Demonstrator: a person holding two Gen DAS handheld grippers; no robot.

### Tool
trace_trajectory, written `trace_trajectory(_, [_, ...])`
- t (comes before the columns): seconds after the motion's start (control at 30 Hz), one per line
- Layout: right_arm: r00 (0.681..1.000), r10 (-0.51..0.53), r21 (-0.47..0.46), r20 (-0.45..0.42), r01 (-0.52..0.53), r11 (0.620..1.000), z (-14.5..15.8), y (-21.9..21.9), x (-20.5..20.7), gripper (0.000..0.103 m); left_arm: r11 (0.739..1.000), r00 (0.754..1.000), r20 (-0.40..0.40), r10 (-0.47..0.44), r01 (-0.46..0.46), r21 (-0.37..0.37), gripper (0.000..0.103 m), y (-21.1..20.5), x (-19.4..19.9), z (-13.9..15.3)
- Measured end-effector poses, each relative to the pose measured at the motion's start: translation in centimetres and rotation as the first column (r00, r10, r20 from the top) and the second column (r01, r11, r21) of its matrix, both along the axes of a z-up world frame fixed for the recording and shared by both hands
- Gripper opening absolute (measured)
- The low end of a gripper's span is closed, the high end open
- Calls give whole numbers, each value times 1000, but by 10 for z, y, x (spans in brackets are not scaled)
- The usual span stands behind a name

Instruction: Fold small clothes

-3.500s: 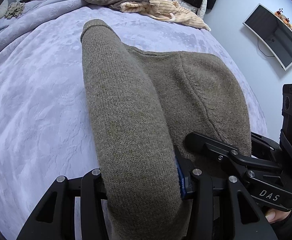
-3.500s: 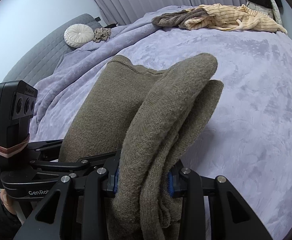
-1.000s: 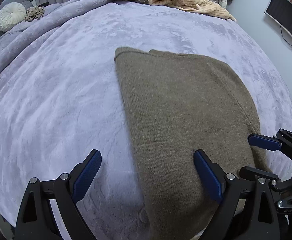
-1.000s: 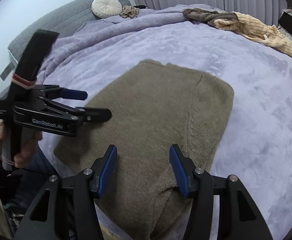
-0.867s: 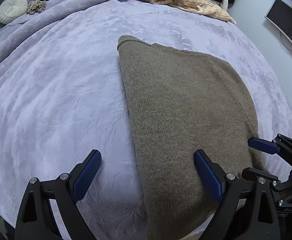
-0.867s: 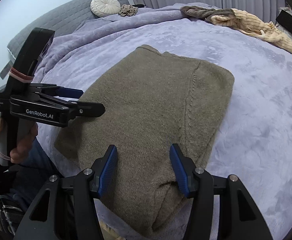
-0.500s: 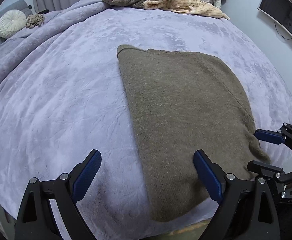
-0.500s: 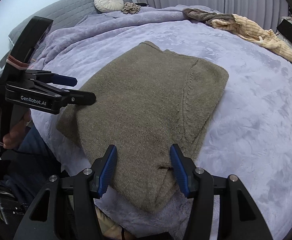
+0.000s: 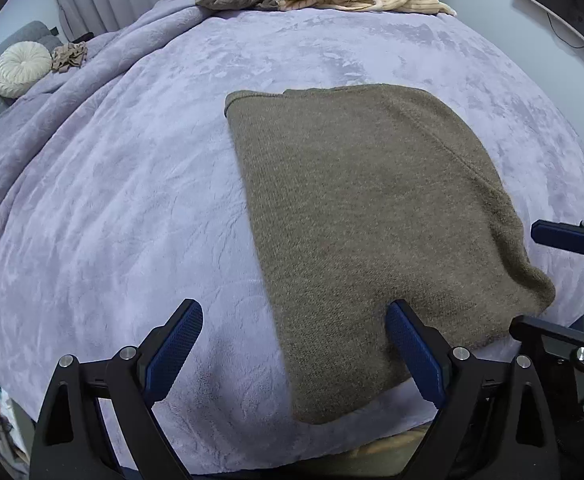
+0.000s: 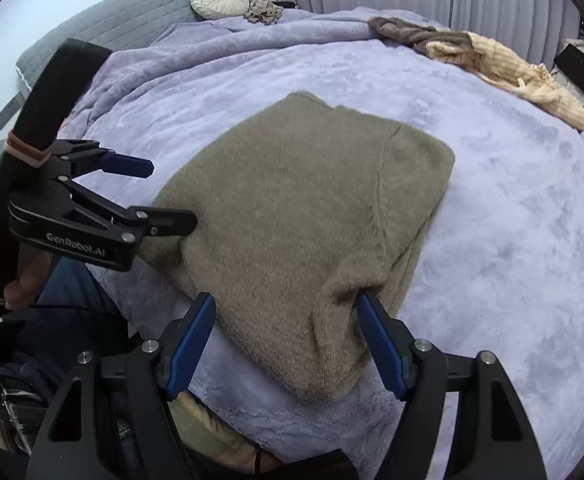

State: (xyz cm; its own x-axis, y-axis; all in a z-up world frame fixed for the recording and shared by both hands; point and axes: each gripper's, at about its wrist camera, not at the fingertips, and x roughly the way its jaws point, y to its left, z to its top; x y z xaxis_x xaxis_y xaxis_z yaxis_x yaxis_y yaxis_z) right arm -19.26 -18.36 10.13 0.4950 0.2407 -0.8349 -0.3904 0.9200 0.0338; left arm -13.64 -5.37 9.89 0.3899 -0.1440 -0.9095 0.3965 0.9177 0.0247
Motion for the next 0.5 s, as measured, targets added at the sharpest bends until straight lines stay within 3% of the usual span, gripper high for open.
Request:
trace_trajectory(0.1, [999, -45, -42, 27, 46, 998, 14, 2, 5, 77, 1000, 1000, 6, 24, -24, 13, 94, -3, 6, 7])
trace_trajectory(0.23, [997, -63, -57, 50, 66, 996, 27, 2, 8, 77, 999, 998, -43, 47, -48, -16, 94, -4, 11, 7])
trace_trajectory(0.43, [996, -52, -77, 68, 57, 995, 34, 4, 10, 77, 996, 996, 15, 89, -88, -24, 94, -7, 2, 18])
trace_trajectory(0.5, [996, -56, -86, 70, 62, 994, 35, 5, 10, 77, 994, 993, 34, 109, -110, 10, 94, -8, 1, 18])
